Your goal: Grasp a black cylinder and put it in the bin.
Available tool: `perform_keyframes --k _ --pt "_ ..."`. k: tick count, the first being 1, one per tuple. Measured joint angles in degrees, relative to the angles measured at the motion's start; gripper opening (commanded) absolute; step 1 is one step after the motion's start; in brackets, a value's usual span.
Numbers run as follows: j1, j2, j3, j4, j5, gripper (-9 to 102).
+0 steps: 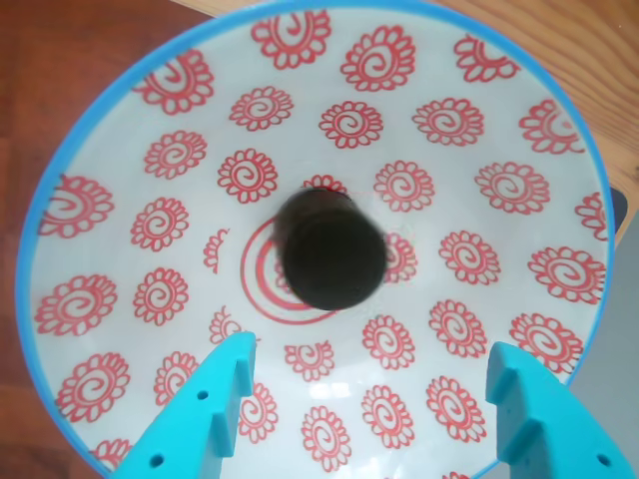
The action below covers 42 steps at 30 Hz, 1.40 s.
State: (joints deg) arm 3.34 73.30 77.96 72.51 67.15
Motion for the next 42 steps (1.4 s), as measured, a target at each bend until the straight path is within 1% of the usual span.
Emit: perform_keyframes --k 7,11,18,23,27,30,36,42 --pt "-0.1 0.0 0.0 0.2 0.2 8" --pt "-0.9 0.2 0.0 1.8 2.3 2" --pt "-1.9 7.5 0.0 5.1 3.3 0" --pt "-4.4 12.4 0.0 9.3 3.7 0" --pt "-5.2 17.3 0.0 14.7 7.2 0" --pt "-7.6 22.0 0.0 18.9 8.9 0" --pt "-12.6 32.3 0.2 20.2 11.9 0" --pt "-18.8 44.6 6.2 20.3 16.5 0"
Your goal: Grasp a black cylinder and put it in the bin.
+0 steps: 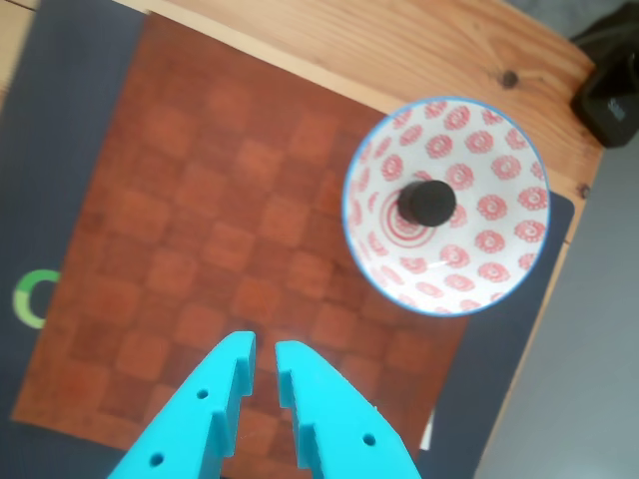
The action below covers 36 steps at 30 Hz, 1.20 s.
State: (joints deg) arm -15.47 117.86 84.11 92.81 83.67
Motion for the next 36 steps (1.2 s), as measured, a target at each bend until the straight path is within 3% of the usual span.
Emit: perform_keyframes --k 16,36 --pt "-15.6 29.3 31.8 -0.5 18.2 0" --pt "-16.6 48.4 73.7 -27.9 19.0 0"
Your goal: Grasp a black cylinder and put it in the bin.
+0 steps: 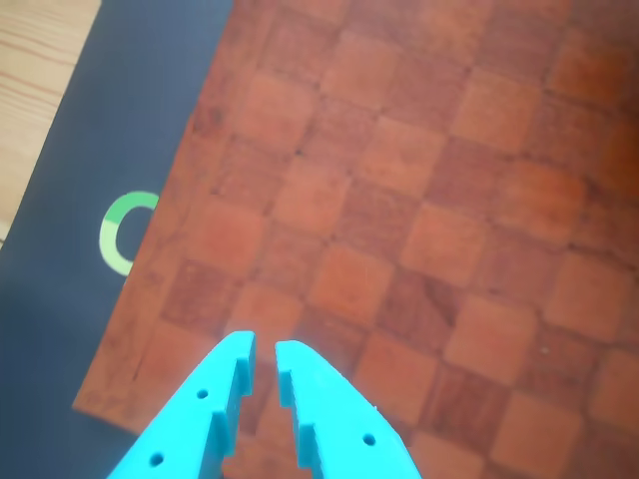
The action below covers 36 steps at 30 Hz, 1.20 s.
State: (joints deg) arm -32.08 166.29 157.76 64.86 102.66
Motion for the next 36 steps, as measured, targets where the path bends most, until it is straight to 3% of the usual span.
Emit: perform_keyframes --k 15,27,36 --pt "0.0 27.9 20.1 -1.3 1.2 0" --pt "-2.2 28.0 25.1 -1.3 1.3 0" --pt "-2.4 28.0 25.1 3.3 1.2 0"
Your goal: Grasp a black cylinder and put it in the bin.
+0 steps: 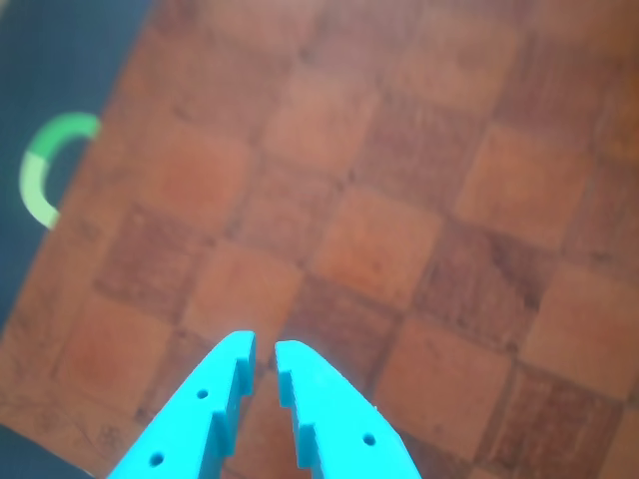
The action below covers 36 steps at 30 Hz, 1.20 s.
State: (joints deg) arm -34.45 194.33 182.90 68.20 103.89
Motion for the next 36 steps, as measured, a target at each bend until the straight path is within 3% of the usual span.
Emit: perform_keyframes --k 36 --pt "1.2 0.0 0.0 0.4 0.0 0"
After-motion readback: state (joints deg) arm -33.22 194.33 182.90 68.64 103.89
